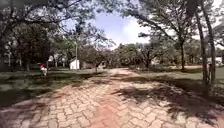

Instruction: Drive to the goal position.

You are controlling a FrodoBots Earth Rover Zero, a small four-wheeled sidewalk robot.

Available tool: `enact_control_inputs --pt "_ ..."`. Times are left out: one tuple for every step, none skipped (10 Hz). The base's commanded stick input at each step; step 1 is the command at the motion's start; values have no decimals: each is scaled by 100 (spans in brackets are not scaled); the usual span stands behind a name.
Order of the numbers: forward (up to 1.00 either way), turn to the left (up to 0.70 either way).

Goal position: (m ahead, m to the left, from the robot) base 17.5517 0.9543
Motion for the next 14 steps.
enact_control_inputs --pt "70 0" --pt "70 0" --pt "70 0" --pt "70 0" --pt "70 0" --pt "70 0" --pt "70 0" --pt "70 0" --pt "70 0" --pt "70 0" --pt "70 0" --pt "70 0" --pt "70 0" --pt "70 0"
